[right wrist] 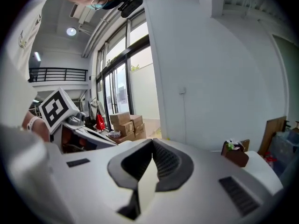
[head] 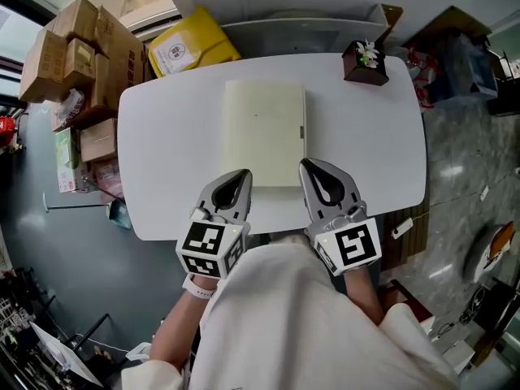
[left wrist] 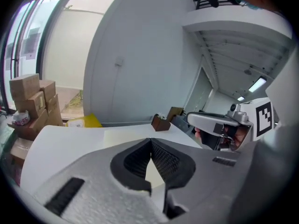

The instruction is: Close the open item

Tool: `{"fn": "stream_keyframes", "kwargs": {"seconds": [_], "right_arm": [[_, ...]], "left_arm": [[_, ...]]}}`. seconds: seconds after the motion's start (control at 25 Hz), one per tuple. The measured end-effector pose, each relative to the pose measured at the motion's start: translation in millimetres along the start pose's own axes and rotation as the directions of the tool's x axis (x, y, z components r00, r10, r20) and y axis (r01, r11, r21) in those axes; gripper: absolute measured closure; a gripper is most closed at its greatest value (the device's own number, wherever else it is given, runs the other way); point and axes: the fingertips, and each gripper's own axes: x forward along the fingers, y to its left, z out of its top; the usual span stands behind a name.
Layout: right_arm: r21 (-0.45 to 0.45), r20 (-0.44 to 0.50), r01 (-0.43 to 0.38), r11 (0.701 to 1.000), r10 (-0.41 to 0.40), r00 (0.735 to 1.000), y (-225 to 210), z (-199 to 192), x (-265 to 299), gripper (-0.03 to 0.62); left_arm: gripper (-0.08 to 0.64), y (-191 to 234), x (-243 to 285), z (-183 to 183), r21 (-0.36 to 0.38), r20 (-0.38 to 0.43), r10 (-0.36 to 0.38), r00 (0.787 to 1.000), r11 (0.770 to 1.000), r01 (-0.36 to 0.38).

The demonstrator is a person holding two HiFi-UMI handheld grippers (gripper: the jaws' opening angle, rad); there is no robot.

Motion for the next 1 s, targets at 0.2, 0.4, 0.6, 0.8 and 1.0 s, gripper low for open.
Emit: {"fn": "stream_keyframes", "kwargs": {"seconds": [0.2,0.4,0.6,0.8,1.0], "right_arm": [[-0.048,0.024,-0.005,0.999,0.007,1.000,10.6,23.4,-5.7,0.575],[-0.067,0.049,0.018,0.998,-0.014,0.999,17.4,42.7,-9.3,0.575],[-0.073,0.068,0.045,0.996,-0.040,0.997,14.4,53.9,-17.5,0.575],[-0.104,0.103,0.051,0.993,-0.040,0.994,12.6,67.0,-17.5,0.575],[-0.123,0.113,0.023,0.992,-0.009,0.994,26.7,68.6,-14.9,0.575]], "left_arm": [[0.534,7.9,-43.1,42.0,-0.016,0.179,0.034,0.983,0.999,-0.032],[0.534,20.8,-80.3,83.6,0.019,0.335,0.084,0.938,0.995,-0.096],[0.534,35.3,-103.1,100.3,0.051,0.392,0.129,0.911,0.985,-0.162],[0.534,38.6,-113.9,111.4,0.056,0.429,0.132,0.893,0.983,-0.173],[0.534,28.7,-118.7,112.7,0.115,0.443,0.092,0.892,0.981,-0.158]]}}
